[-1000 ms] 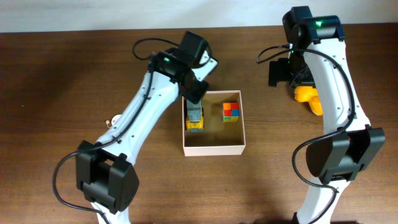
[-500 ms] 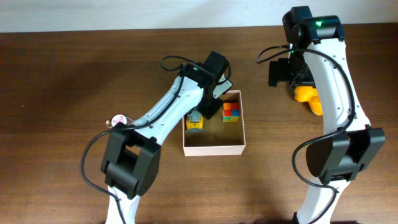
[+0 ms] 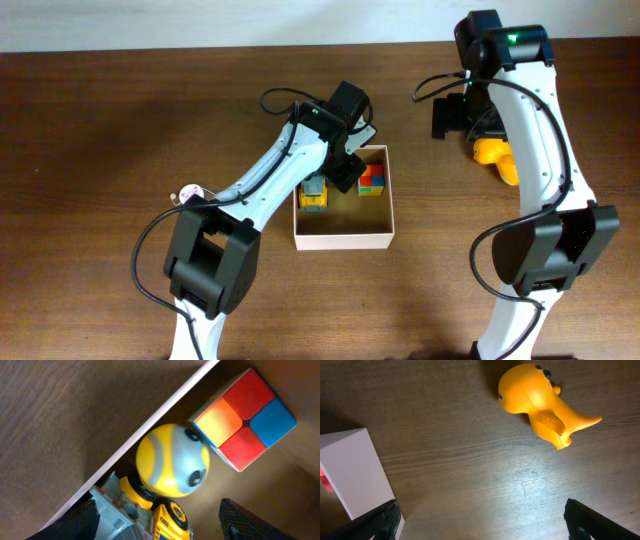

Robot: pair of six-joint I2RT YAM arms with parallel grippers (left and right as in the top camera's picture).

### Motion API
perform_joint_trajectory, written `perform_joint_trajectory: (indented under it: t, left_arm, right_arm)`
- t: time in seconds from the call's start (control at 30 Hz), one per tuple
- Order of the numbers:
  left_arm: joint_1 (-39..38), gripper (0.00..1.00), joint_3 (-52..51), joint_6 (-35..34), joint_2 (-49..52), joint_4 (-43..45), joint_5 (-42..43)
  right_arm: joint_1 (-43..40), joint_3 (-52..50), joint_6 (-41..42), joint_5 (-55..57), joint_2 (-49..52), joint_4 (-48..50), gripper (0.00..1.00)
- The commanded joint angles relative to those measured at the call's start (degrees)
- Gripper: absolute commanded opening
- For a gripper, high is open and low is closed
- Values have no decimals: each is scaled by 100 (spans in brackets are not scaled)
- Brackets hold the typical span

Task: Pack container
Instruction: 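Lower the ball into the box beside the cube and open the left gripper, then raise the left gripper and move it back to the left side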

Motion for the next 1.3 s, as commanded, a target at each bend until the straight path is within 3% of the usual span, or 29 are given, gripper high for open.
perform_joint_trajectory:
  t: [0.0,0.13,0.17,0.3,0.77,1.27]
  left_arm:
    - [-26,79,-22,28,44,101,22]
    - [28,87,13,26,42,129,17]
    - [59,96,68,0,33,105,17]
    - [210,100,286,-337,-105,-44,-44]
    - [1222,99,516,-1130,-1182,-748,-48]
    - [2518,99,514,-2214,-1305,-1292,-778]
  right_arm:
    - [9,96,26,74,-164,-24,99]
    - [9,96,26,74,-164,-26,99]
    - [9,96,26,74,-164,-26,99]
    - [9,96,26,74,-164,-26,99]
    - [9,96,26,72,-164,35,99]
    - [9,96,28,70,-164,179,99]
